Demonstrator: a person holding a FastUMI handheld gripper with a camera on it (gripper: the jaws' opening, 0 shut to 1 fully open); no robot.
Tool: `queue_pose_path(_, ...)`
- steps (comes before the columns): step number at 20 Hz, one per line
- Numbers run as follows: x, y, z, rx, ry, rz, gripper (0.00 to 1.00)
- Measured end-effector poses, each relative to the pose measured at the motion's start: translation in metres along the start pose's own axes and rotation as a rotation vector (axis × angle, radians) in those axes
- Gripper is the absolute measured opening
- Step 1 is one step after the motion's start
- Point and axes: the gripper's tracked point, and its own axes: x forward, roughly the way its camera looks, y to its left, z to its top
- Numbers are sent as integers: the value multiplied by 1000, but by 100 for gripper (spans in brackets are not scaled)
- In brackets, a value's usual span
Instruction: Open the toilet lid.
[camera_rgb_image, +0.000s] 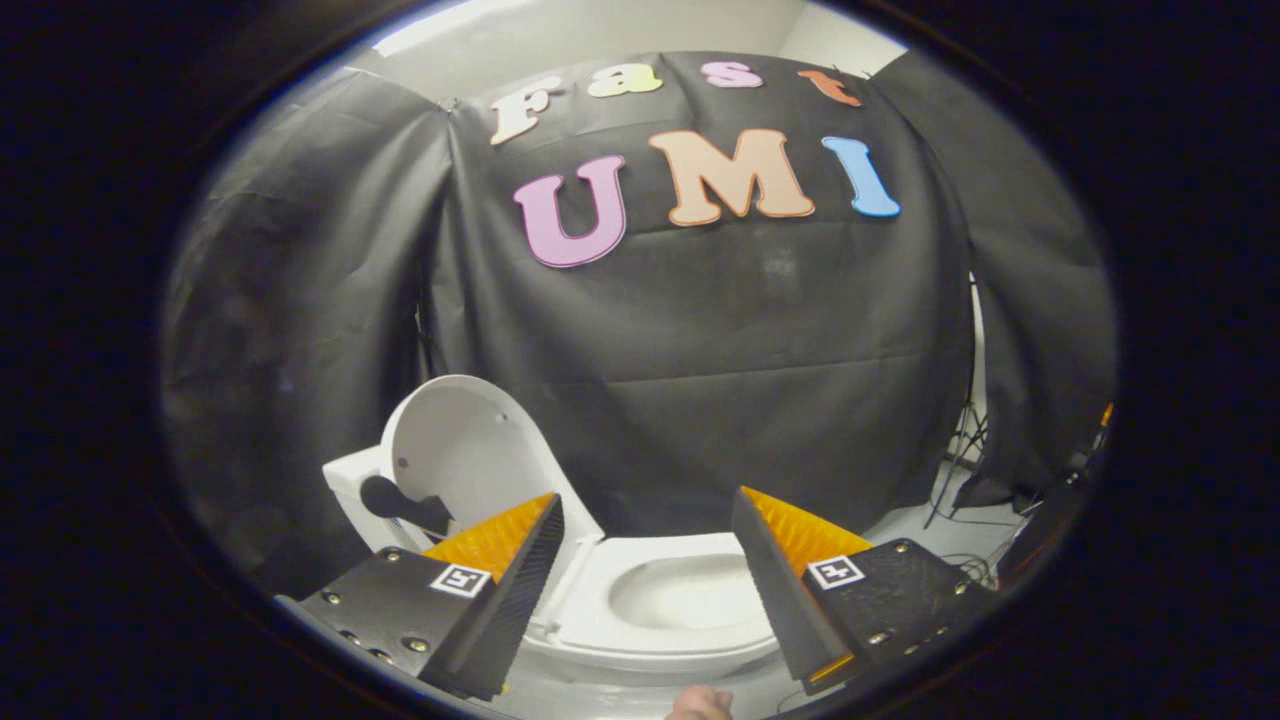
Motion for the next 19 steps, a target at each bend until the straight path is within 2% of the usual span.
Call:
queue_pose_path(14,-31,-92,2,-60,-19,-104,99)
queue_pose_path(19,-33,-103,11,-62,-32,-96,99)
